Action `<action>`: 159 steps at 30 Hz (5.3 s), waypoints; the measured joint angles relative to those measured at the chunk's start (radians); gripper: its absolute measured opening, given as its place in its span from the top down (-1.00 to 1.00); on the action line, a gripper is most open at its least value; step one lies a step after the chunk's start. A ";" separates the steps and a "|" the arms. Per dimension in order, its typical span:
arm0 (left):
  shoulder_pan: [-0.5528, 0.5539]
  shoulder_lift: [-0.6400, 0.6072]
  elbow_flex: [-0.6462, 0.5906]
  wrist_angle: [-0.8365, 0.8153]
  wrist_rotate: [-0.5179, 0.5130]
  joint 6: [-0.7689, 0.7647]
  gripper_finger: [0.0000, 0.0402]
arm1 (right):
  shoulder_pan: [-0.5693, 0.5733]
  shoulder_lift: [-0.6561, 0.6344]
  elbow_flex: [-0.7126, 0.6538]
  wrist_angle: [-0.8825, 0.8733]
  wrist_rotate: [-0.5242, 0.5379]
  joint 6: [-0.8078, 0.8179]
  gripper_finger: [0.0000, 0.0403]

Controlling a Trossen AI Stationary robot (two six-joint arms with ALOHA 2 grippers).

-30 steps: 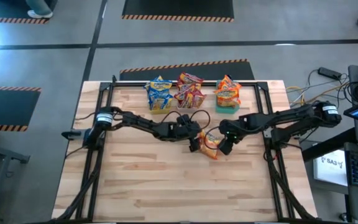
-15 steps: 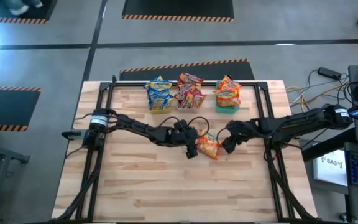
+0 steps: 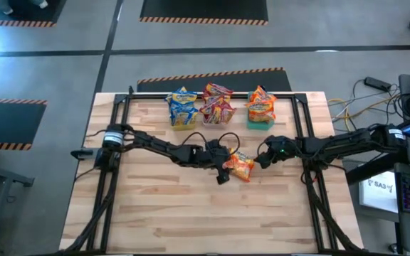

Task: Sort Maruchan noodles
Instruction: Put the orange noodle into the green bin

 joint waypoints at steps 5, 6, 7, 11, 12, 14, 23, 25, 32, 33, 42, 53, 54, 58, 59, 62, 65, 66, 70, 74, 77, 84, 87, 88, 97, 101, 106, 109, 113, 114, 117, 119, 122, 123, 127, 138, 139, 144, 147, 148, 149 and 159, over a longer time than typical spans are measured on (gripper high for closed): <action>0.014 0.055 0.000 0.006 0.084 -0.067 -0.37 | -0.005 0.031 -0.012 0.105 -0.024 -0.018 0.25; 0.014 0.062 0.000 0.016 0.095 -0.076 -0.37 | -0.005 0.040 -0.013 0.119 -0.025 -0.020 0.25; 0.015 0.069 0.000 0.030 0.104 -0.080 -0.37 | -0.005 0.050 -0.013 0.126 -0.025 -0.020 0.25; 0.014 0.085 0.000 0.065 0.106 -0.086 -0.37 | -0.005 0.097 -0.016 0.184 -0.031 -0.020 0.25; 0.014 0.087 0.000 0.065 0.106 -0.087 -0.37 | -0.005 0.110 -0.016 0.202 -0.035 -0.019 0.25; 0.016 0.093 0.000 0.068 0.106 -0.092 -0.37 | -0.005 0.141 -0.013 0.239 -0.050 -0.021 0.25; 0.021 0.119 0.005 0.067 0.105 -0.108 -0.37 | -0.004 0.223 0.029 0.282 -0.105 -0.028 0.25; 0.022 0.122 0.005 0.066 0.105 -0.107 -0.37 | -0.004 0.223 0.031 0.309 -0.141 -0.010 0.25; 0.022 0.127 0.004 0.061 0.104 -0.107 -0.37 | -0.002 0.204 0.041 0.393 -0.242 -0.042 0.26; 0.022 0.127 0.004 0.059 0.105 -0.108 -0.37 | -0.004 0.204 0.043 0.380 -0.237 -0.044 0.26; 0.023 0.128 0.003 0.056 0.105 -0.109 -0.37 | -0.004 0.206 0.046 0.314 -0.212 -0.057 0.30; 0.027 0.128 0.001 0.067 0.108 -0.109 -0.37 | -0.074 0.206 0.046 0.302 -0.330 -0.009 0.01; 0.027 0.128 0.001 0.067 0.108 -0.109 -0.37 | -0.081 0.206 0.046 0.291 -0.330 -0.004 -0.03; 0.027 0.128 0.001 0.070 0.108 -0.108 -0.37 | -0.110 0.206 0.046 0.213 -0.330 0.024 -0.18; 0.027 0.128 0.001 0.070 0.108 -0.108 -0.37 | -0.116 0.206 0.046 0.200 -0.330 0.024 -0.20; 0.028 0.133 0.000 0.072 0.108 -0.108 -0.37 | -0.128 0.210 0.046 0.180 -0.331 0.026 -0.27; 0.028 0.133 0.000 0.073 0.108 -0.107 -0.37 | -0.128 0.210 0.046 0.180 -0.323 0.020 -0.31; 0.028 0.133 0.000 0.073 0.108 -0.106 -0.37 | -0.128 0.210 0.046 0.183 -0.323 0.021 -0.32; 0.028 0.134 -0.001 0.093 0.108 -0.086 -0.37 | -0.128 0.211 0.045 0.192 -0.319 0.026 -0.32; 0.029 0.135 -0.001 0.107 0.108 -0.082 -0.37 | -0.129 0.211 0.044 0.199 -0.315 0.030 -0.32; 0.030 0.136 -0.002 0.119 0.108 -0.080 -0.37 | -0.129 0.212 0.043 0.216 -0.309 0.051 -0.32; 0.046 0.138 -0.002 0.143 0.111 -0.079 -0.37 | -0.107 0.213 0.042 0.278 -0.309 0.077 -0.32; 0.056 0.139 -0.002 0.153 0.113 -0.080 -0.37 | -0.095 0.213 0.048 0.276 -0.303 0.082 -0.32; 0.058 0.139 -0.002 0.155 0.113 -0.079 -0.37 | -0.093 0.213 0.054 0.276 -0.303 0.079 -0.32; 0.068 0.142 -0.004 0.245 0.108 -0.070 -0.37 | -0.092 0.213 0.098 0.232 -0.306 0.026 -0.32; 0.068 0.142 -0.003 0.266 0.106 -0.056 -0.37 | -0.092 0.212 0.096 0.192 -0.302 0.025 -0.29; 0.068 0.141 -0.002 0.275 0.106 -0.054 -0.37 | -0.091 0.212 0.096 0.187 -0.292 0.004 -0.18; 0.068 0.141 -0.002 0.274 0.106 -0.054 -0.37 | -0.092 0.212 0.096 0.187 -0.291 -0.002 -0.10; 0.068 0.140 -0.001 0.274 0.106 -0.054 -0.37 | -0.092 0.212 0.096 0.187 -0.292 -0.005 0.04; 0.069 0.140 -0.001 0.274 0.106 -0.054 -0.37 | -0.091 0.212 0.096 0.187 -0.292 -0.005 0.08; 0.070 0.140 -0.001 0.274 0.106 -0.054 -0.37 | -0.091 0.212 0.096 0.187 -0.292 -0.005 0.20; 0.070 0.139 0.000 0.274 0.106 -0.053 -0.37 | -0.092 0.212 0.096 0.187 -0.292 -0.011 0.29; 0.071 0.138 0.000 0.273 0.106 -0.053 -0.37 | -0.091 0.212 0.096 0.194 -0.293 -0.015 0.42; 0.072 0.138 0.000 0.273 0.106 -0.053 -0.37 | -0.091 0.212 0.096 0.196 -0.293 -0.015 0.47; 0.074 0.131 0.000 0.261 0.116 -0.041 -0.37 | -0.092 0.212 0.096 0.203 -0.293 -0.015 0.65; 0.077 0.040 0.001 0.097 0.124 -0.007 -0.37 | -0.094 0.211 0.096 0.204 -0.295 -0.042 0.86; 0.076 0.035 0.001 0.091 0.124 -0.005 -0.37 | -0.094 0.211 0.096 0.204 -0.295 -0.045 0.87; 0.067 -0.002 0.001 0.038 0.124 0.034 -0.37 | -0.094 0.210 0.126 0.148 -0.291 -0.106 0.89; 0.053 -0.029 0.001 0.012 0.125 0.048 -0.37 | -0.098 0.210 0.179 0.056 -0.273 -0.188 0.89; 0.049 -0.033 0.001 -0.001 0.125 0.052 -0.37 | -0.100 0.210 0.203 0.011 -0.255 -0.222 0.89; 0.044 -0.039 0.001 -0.009 0.125 0.052 -0.37 | -0.101 0.210 0.229 -0.039 -0.235 -0.259 0.89; 0.022 -0.046 -0.012 -0.077 0.097 0.021 -0.37 | -0.105 0.209 0.541 -0.513 -0.055 -0.654 0.89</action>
